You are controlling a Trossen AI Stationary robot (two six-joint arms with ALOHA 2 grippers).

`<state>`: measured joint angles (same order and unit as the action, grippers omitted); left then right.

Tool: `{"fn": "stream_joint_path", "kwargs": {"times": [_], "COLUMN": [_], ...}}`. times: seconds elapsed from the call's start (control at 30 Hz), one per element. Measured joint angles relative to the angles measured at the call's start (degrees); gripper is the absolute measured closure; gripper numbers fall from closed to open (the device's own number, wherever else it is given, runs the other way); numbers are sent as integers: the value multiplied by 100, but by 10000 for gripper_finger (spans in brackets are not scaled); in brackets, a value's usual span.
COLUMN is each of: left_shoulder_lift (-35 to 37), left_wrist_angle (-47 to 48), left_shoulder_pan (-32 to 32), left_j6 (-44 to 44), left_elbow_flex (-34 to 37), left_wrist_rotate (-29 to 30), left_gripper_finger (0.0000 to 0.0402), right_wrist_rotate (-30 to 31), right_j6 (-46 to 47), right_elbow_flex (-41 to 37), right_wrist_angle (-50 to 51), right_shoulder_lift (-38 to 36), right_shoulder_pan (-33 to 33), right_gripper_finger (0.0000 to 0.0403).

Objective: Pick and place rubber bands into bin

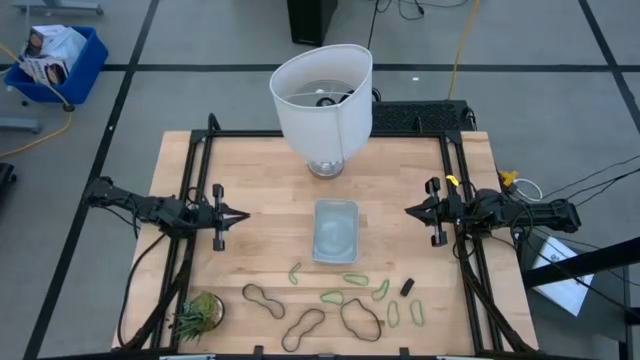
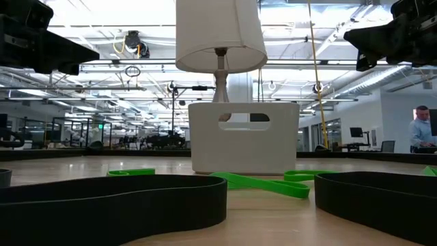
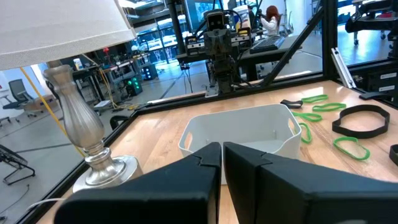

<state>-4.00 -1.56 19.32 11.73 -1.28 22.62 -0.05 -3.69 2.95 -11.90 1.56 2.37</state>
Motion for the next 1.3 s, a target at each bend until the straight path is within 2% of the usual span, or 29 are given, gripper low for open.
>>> {"fn": "stream_joint_path", "kwargs": {"times": [0.43, 0.67, 0.8, 0.9, 1.0, 1.07, 1.13, 1.3], "left_shoulder_lift": [1, 1, 0, -1, -14, -27, -189, -1068], "left_wrist_angle": [-45, -652, -916, -915, -1237, -1239, -905, -413], "left_shoulder_pan": [0, 1, 1, -1, -19, -23, 3, 212], "left_j6": [17, -142, -656, -1428, -1239, -1578, -1851, -2867], "left_elbow_flex": [2, 22, 20, 18, 11, -6, -67, -299], "left_wrist_rotate": [-1, 1, -3, -61, 62, -118, -521, -587], "left_gripper_finger": [376, 376, 376, 376, 376, 376, 376, 376], "right_wrist_rotate": [0, 0, 0, 0, 0, 0, 20, 15], "right_j6": [1, -2, 1, 1, -10, -130, -405, -802], "right_elbow_flex": [0, 0, 1, 0, 0, -1, 1, 0], "right_wrist_angle": [-9, -13, -11, -9, -9, -9, -13, -23], "right_shoulder_lift": [0, -2, -1, 0, -1, -1, -1, -2], "right_shoulder_pan": [0, -2, -2, -1, -1, -1, -2, 0], "right_gripper_finger": [403, 403, 403, 403, 403, 403, 403, 403]}}
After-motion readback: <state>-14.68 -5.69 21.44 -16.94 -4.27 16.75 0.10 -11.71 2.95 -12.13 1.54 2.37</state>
